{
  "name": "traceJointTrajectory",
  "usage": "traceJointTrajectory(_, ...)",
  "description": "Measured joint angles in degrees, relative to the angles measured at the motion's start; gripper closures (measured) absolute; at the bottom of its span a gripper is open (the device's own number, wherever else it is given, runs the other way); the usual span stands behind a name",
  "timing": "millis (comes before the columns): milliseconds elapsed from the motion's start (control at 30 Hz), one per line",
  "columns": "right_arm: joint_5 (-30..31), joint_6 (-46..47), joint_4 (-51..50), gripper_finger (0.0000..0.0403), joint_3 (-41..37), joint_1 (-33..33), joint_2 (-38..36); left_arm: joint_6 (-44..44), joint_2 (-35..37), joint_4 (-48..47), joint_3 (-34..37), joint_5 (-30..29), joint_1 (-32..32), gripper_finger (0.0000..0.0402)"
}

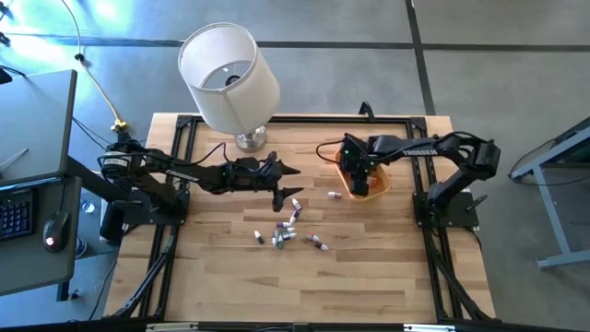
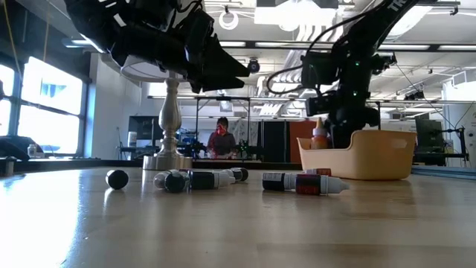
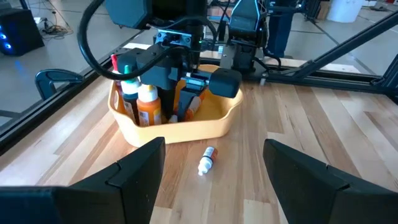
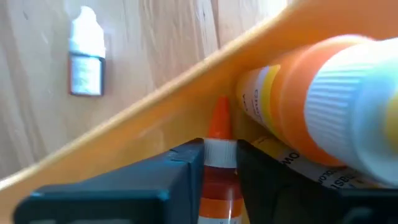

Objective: Pick & Place food coloring
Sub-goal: Put the large orange food coloring bottle into the yellow bin

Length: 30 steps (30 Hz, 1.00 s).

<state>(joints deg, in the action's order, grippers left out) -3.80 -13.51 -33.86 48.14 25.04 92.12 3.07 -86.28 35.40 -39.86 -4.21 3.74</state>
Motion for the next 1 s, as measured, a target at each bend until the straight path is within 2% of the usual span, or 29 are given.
traceJointTrajectory(133,-0.6,0.0,-1.3,0.0370,0.0,0.0,-1.9,0.0,0.0,0.0,0.0,0.0,0.0,0.0133)
traceJointTrajectory(233,0.5,1.5,-7.2,0.0397,1.5,-0.1,-4.7,0.0,0.0,0.1,0.0,0.0,0.0,0.0133)
traceJointTrajectory(333,0.9,3.2,-9.5,0.0397,3.4,0.0,-8.0,0.0,0.0,0.3,0.0,0.0,0.0,0.0133)
traceJointTrajectory(467,-0.2,2.8,-10.6,0.0372,3.2,-0.7,-9.1,0.0,0.0,0.4,0.0,0.1,0.0,0.0133)
traceJointTrajectory(633,-1.2,2.7,-10.3,0.0310,3.4,-2.2,-7.0,0.0,0.0,0.5,0.0,0.2,0.0,0.0133)
traceJointTrajectory(833,1.8,1.9,-9.4,0.0233,3.6,-2.7,-2.0,0.0,0.0,0.4,0.0,0.2,0.0,0.0133)
traceJointTrajectory(1000,7.1,0.4,-6.8,0.0211,3.7,-2.4,2.2,0.0,0.0,-0.1,0.0,0.2,0.0,0.0133)
